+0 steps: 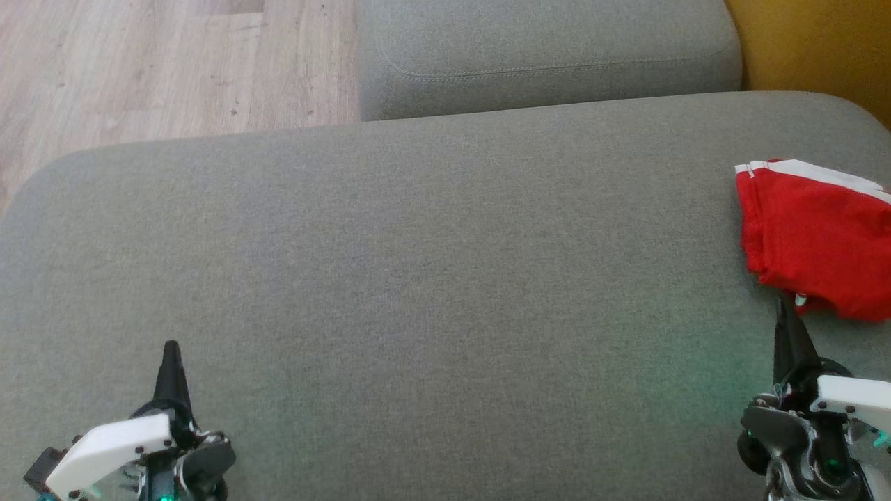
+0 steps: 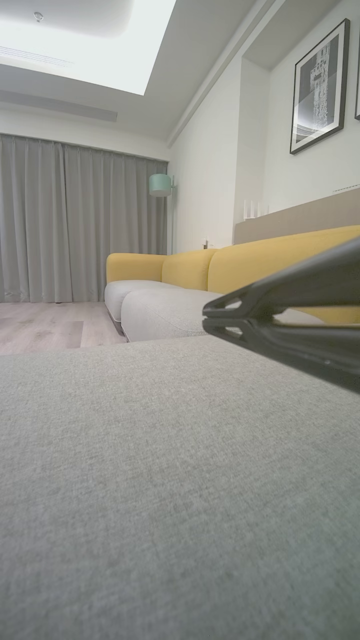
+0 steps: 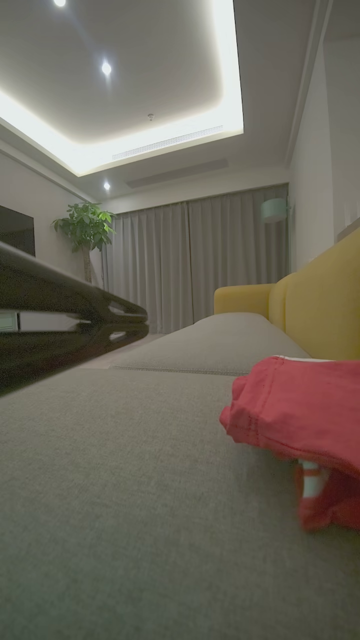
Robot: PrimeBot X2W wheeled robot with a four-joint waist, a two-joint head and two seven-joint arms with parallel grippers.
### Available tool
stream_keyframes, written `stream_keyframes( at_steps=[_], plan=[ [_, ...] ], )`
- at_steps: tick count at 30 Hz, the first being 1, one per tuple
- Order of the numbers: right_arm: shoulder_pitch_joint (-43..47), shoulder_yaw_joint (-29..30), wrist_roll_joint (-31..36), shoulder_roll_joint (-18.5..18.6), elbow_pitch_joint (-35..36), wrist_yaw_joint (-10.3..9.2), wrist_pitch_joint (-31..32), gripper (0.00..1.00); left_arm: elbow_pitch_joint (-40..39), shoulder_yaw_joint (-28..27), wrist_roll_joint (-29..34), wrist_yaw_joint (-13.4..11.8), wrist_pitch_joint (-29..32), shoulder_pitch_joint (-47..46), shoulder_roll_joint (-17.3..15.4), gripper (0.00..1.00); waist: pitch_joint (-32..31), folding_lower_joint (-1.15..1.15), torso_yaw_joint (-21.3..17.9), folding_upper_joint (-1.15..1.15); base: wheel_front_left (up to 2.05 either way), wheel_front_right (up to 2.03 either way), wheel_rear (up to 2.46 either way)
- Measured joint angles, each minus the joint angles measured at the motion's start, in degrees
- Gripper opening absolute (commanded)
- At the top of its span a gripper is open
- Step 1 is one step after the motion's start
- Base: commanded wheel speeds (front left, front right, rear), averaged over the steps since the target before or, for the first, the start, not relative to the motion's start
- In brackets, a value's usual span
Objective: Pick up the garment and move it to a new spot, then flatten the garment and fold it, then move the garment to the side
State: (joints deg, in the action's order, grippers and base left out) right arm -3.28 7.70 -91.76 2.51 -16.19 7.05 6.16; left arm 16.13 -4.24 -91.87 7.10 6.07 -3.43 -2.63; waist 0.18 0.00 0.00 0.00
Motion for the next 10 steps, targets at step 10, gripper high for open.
stream_keyframes(
  at_steps=[10],
  plan=[
    [0.0,0.0,0.0,0.0,0.0,0.0,0.0,0.0,0.0,0.0,0.0,0.0,0.0,0.0,0.0,0.0,0.0,0.0,0.0,0.0,0.0,0.0,0.0]
  ],
)
